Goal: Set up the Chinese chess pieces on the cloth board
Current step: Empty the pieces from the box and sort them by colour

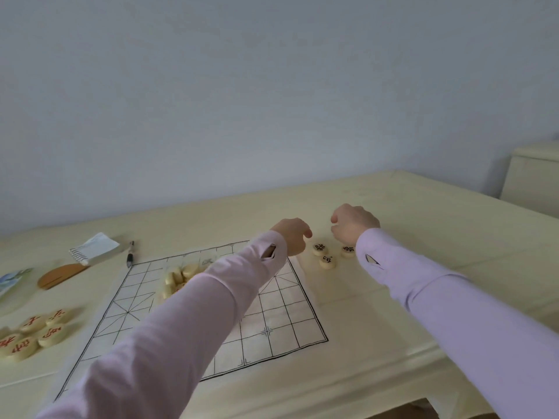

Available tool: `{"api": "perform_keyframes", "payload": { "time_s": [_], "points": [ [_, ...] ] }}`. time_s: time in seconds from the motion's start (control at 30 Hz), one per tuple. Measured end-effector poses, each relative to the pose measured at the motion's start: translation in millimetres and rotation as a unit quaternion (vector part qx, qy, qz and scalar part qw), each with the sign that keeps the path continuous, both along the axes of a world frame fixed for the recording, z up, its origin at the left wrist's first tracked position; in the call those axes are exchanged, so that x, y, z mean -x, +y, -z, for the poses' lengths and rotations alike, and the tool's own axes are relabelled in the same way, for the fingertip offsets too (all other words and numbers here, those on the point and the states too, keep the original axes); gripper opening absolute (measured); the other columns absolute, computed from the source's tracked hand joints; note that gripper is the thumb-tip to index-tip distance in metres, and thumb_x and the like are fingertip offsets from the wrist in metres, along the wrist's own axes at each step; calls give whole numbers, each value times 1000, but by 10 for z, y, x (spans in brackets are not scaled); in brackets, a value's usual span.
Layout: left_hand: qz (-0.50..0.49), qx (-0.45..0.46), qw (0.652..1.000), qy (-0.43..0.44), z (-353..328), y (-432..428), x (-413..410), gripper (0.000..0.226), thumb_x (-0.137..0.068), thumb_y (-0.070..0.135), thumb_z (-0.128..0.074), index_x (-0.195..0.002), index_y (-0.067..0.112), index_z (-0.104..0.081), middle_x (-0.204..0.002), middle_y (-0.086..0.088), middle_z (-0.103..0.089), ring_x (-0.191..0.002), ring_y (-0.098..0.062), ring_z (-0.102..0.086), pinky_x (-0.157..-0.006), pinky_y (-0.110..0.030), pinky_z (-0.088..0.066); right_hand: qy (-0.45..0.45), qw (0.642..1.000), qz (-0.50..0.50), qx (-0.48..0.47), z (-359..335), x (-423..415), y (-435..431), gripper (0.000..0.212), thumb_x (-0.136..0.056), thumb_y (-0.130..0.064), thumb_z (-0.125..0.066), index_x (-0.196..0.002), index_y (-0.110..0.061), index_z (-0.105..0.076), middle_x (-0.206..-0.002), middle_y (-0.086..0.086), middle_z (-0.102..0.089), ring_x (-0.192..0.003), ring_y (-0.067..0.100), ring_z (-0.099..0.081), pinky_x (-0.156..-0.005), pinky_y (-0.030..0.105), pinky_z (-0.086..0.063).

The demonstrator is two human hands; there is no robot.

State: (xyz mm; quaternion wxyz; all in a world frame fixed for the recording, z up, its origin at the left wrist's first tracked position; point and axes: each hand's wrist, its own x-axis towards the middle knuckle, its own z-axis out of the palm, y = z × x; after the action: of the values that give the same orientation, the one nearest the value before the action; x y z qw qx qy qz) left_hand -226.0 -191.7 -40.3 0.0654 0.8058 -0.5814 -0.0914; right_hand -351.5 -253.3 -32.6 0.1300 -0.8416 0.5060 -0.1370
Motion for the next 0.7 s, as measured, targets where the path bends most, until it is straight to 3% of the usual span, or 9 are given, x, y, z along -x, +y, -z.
{"api": "perform_keyframes", "payload": {
  "time_s": [0.13,0.3,0.37,0.53,0.7],
  "points": [
    [14,17,999,-26,-347,395,-150,41,-89,21,-59,-130,22,-53,-130,-2,-53,-118,-20,-51,-100,-31,-39,-42,997,-56,32,-77,-231,284,38,-90,-9,-47,-127,-17,-54,-125,8,-58,-112,30,-56,-85,30,-44],
    [-74,61,995,-29,-606,967,-576,24,-82,17,-67,-106,14,-67,-93,-6,-71,-81,-21,-66,-76,-26,-51,-89,978,-187,5,-166,-604,656,29,-86,-21,-59,-115,-22,-64,-116,3,-65,-109,24,-58,-88,30,-45],
    [-98,40,993,-52,-598,1194,-740,18,-79,16,-70,-97,12,-70,-83,-7,-72,-77,-21,-67,-74,-27,-53,-90,966,-243,-1,-196,-729,832,27,-85,-20,-63,-111,-17,-68,-113,3,-67,-107,22,-60,-90,29,-47],
    [-89,-96,989,-69,-521,1595,-1002,14,-71,27,-78,-84,23,-74,-92,-1,-74,-92,-17,-68,-90,-35,-52,-22,927,-372,-35,-224,-1024,1229,29,-80,-17,-72,-108,-12,-70,-109,2,-69,-102,17,-63,-87,24,-47],
    [-60,-189,979,-55,-561,1826,-1011,20,-69,38,-77,-88,34,-73,-100,5,-73,-103,-14,-64,-100,-38,-45,143,879,-453,-43,-219,-1209,1460,25,-77,-22,-75,-101,-16,-72,-84,-5,-67,-85,13,-60,-81,28,-47]
  ]
}}
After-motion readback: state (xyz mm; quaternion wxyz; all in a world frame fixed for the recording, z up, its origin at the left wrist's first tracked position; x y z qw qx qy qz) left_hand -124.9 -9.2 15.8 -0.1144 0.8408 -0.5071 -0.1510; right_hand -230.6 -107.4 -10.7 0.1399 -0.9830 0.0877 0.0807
